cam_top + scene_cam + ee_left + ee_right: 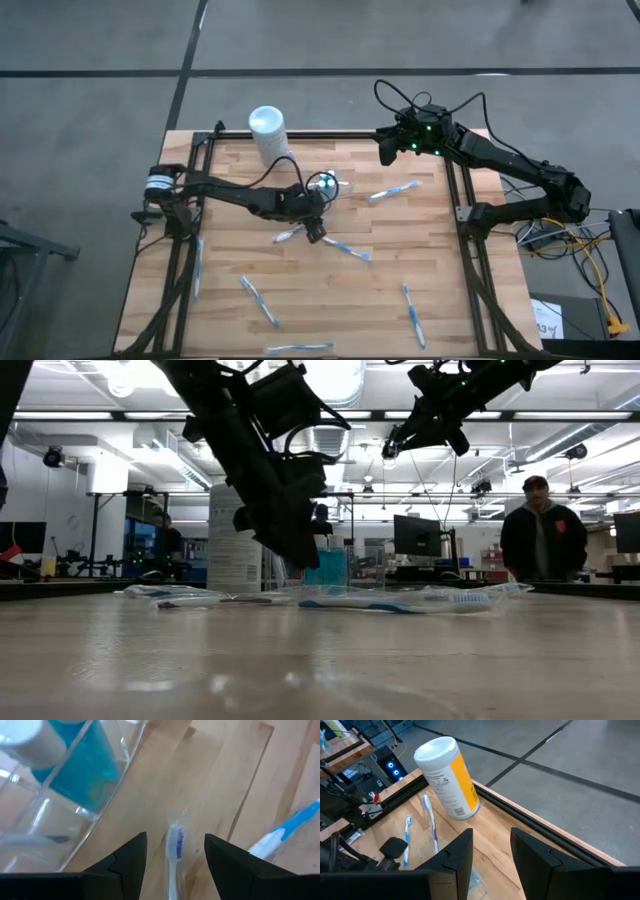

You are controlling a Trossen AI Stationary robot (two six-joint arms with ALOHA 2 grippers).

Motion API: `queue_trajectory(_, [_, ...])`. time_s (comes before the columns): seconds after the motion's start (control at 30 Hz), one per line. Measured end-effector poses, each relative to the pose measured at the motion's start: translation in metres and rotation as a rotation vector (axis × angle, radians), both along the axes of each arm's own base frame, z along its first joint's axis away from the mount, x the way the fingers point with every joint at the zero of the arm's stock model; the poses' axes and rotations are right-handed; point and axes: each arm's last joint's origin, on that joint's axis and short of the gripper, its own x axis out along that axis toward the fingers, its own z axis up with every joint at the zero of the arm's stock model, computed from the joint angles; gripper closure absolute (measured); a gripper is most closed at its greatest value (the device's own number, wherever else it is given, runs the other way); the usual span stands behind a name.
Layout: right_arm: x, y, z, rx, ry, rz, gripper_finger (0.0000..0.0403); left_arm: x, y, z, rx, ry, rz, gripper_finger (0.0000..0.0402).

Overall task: Pick & Place toothbrushing station
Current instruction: Put the violet toothbrush into the left of the transparent organizer

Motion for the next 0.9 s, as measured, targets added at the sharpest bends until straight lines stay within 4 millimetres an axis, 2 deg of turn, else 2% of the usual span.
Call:
queue_trajectory(0.37, [0.000, 0.000, 0.000, 0.000, 0.000, 0.000, 0.0275, 0.005, 0.001, -0.021, -0.043, 0.052, 0.004, 0.0199])
queue_trajectory(0.63, [0.000, 0.000, 0.000, 0.000, 0.000, 0.000, 0.0275, 0.007, 0.005, -0.027, -0.073, 0.054, 0.031, 0.0203])
queue_trajectory(0.73, [0.000, 0.000, 0.000, 0.000, 0.000, 0.000, 0.0275, 0.007, 0.007, -0.027, -0.092, 0.052, 0.035, 0.0222])
queue_trajectory(0.9, [0.000, 0.000, 0.000, 0.000, 0.000, 0.000, 0.0275, 0.006, 0.008, -0.027, -0.092, 0.052, 0.038, 0.0281])
